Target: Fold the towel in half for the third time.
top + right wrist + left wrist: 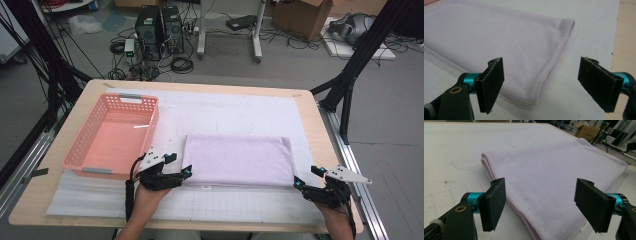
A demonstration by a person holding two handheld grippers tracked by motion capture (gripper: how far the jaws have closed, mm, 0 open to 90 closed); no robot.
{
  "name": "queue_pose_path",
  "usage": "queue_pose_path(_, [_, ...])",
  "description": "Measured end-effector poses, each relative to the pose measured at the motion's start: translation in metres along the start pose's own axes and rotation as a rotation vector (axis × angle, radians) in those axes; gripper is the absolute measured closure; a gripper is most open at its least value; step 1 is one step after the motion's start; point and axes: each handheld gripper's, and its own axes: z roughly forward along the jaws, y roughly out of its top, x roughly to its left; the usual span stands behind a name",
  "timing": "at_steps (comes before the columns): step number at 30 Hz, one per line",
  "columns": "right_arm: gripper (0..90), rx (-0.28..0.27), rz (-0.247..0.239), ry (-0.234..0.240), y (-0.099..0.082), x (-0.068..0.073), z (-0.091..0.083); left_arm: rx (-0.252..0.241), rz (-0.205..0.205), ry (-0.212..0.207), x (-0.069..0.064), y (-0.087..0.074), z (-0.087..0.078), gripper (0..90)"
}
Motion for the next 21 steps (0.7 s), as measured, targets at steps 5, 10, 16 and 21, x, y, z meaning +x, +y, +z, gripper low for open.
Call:
queue_pose_path(5, [19.9,0.004,0.006,0.007,0.000,0.000,0.002,0.018,-0.007,0.011,0.002,-0.001,0.001,26.1])
queue_pose_path(10, [20.0,0.010,-0.002,0.021,0.002,0.003,0.006,0.044,-0.022,0.024,0.002,-0.003,0.004,26.2])
queue_pose_path(16, [20.0,0.009,0.006,0.036,0.004,0.004,0.008,0.056,-0.029,0.018,0.000,-0.002,0.009,27.2])
queue_pose_path(21, [20.1,0.008,0.023,0.048,0.006,0.004,0.010,0.091,-0.042,0.015,-0.002,-0.003,0.015,30.8])
